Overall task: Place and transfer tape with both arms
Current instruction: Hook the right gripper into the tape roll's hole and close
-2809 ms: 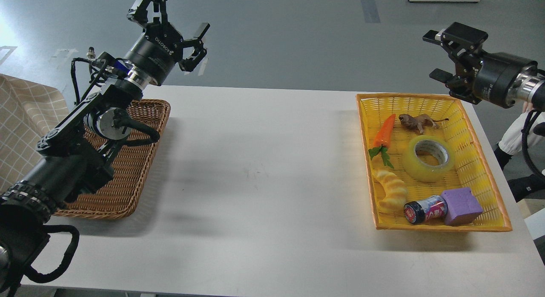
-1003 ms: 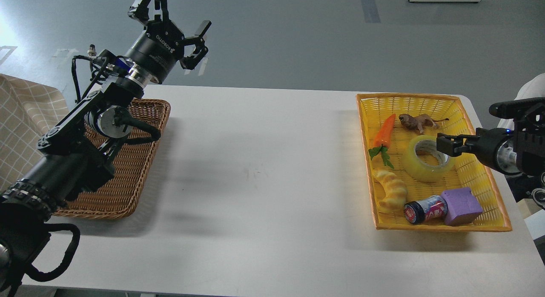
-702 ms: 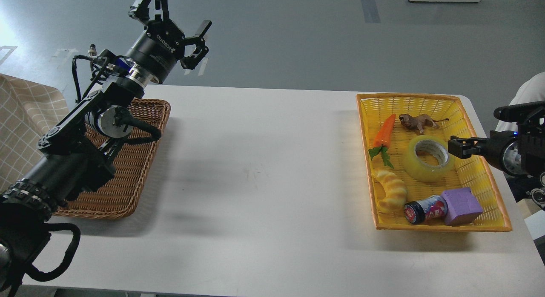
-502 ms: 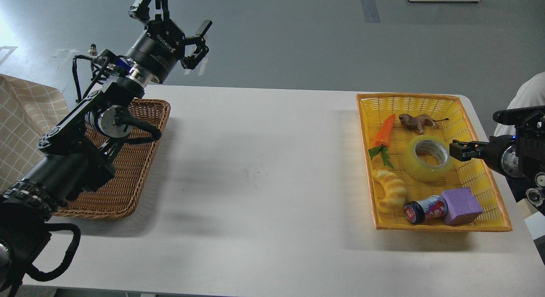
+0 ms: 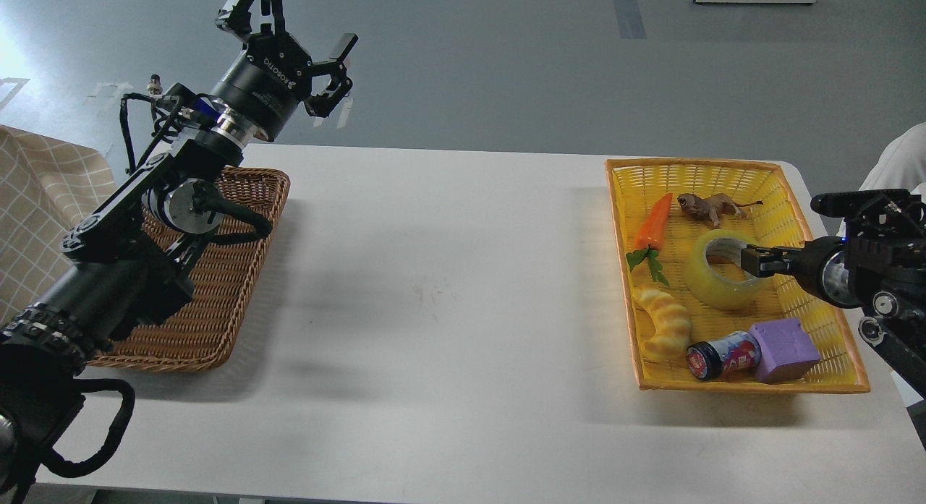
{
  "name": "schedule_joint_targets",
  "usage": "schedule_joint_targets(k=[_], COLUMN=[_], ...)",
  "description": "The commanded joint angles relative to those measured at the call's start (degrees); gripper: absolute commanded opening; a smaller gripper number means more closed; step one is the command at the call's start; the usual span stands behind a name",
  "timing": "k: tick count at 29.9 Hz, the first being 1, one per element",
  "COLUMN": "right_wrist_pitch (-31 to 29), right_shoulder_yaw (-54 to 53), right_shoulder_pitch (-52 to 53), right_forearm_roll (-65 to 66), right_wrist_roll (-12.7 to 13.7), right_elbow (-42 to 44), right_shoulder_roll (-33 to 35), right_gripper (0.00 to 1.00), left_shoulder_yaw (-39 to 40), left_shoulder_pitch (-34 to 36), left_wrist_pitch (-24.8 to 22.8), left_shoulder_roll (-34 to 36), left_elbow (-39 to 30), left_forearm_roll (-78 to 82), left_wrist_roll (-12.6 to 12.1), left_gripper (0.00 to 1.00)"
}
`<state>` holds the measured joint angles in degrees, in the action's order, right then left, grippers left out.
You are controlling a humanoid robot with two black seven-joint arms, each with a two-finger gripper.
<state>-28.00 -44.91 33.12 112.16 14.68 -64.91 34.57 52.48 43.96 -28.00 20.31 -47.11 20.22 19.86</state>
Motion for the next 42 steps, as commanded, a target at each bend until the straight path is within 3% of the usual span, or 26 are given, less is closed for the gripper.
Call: schedule_joint_targets(k=[1,7,12,16,21,27,31,36,42], right_wrist_pitch=[0.00,0.00,0.00,0.00,0.00,0.00,0.00,0.00,0.00], right_shoulder_yaw=[-0.01,-0.01,-0.01,-0.01,-0.01,-0.01,-0.01,-0.45,-2.03], right_shoulder_pitch=[0.01,0.36,0.71,0.71,0.71,0.80,0.98,2.91,3.44], right_forearm_roll=[-0.01,-0.09,-0.18,-0.18,-0.36,-0.71,-0.80,-1.06,-3.08], right_wrist_roll=[0.00,0.00,-0.09,-0.09,-0.09,-0.09,0.00,0.09,0.17], right_elbow=[1.10,3.65,5.40,6.02,7.25,7.78,7.34,5.59,-1.62], right_shoulder_roll=[-1.08,-3.10,-4.68,-5.47,-6.35,-6.44,-6.00,-4.95,1.55], right_gripper=[0.76,0.63,0.58,0.45,0.40,0.10,0.00,0.00,0.00], left_shoulder_yaw=[-0.01,-0.01,-0.09,-0.01,-0.01,-0.09,-0.09,-0.01,-0.01], left_shoulder_pitch=[-0.01,-0.10,-0.10,-0.19,-0.36,-0.36,-0.28,-0.01,0.16], left_wrist_pitch=[0.00,0.00,0.00,0.00,0.00,0.00,0.00,0.00,0.00], left_shoulder_roll=[0.08,-0.18,0.00,0.00,-0.18,-0.09,0.00,0.00,0.17], left_elbow=[0.00,0.00,0.00,0.00,0.00,0.00,0.00,0.00,-0.08], left_forearm_roll=[-0.01,-0.01,-0.01,-0.01,-0.01,0.08,-0.01,-0.01,0.08], left_wrist_roll=[0.00,0.00,0.00,0.00,0.00,0.00,0.00,-0.09,0.00], left_gripper=[0.98,0.98,0.98,0.98,0.98,0.98,0.98,0.98,0.98])
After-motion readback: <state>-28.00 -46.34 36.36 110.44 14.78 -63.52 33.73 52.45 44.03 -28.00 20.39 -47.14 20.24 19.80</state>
